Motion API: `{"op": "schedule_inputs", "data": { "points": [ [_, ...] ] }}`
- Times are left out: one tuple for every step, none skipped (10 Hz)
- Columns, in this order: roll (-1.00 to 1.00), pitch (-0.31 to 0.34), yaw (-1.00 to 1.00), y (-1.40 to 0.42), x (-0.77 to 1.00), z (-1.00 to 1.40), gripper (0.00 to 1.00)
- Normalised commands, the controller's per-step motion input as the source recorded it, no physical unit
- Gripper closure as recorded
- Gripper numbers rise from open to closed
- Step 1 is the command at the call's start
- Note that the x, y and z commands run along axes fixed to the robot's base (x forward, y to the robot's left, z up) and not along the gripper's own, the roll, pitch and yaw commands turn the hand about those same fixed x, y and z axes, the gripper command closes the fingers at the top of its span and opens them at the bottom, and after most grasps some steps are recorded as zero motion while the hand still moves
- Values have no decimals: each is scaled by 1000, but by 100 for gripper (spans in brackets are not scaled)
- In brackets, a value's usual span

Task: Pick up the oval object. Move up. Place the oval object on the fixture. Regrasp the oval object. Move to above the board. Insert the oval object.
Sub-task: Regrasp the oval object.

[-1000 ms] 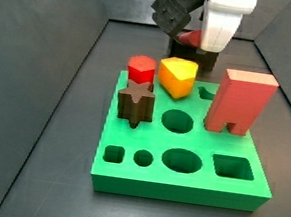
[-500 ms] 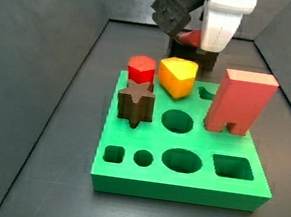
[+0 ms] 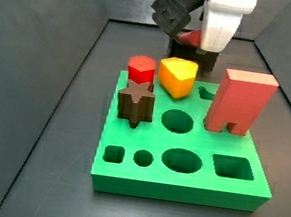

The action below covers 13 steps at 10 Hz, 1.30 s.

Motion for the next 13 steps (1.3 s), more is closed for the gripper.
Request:
{"op": "schedule_inputs", "data": {
  "points": [
    [-24,213,41,-10,77,5,0],
    [-24,213,41,-10,78,6,0],
    [-24,213,41,-10,78,6,0],
    [-24,213,41,-10,78,6,0],
    [-24,213,41,-10,78,6,0],
    [-24,213,41,-10,78,6,0],
    [-24,213,41,-10,78,6,0],
    [-24,212,41,-10,78,6,0],
    [-24,212,41,-10,78,6,0],
    [-24,212,41,-10,78,6,0],
    [-24,212,41,-10,78,6,0],
    [-24,212,41,-10,78,6,0],
    [-24,212,41,-10,78,6,0]
  ]
}}
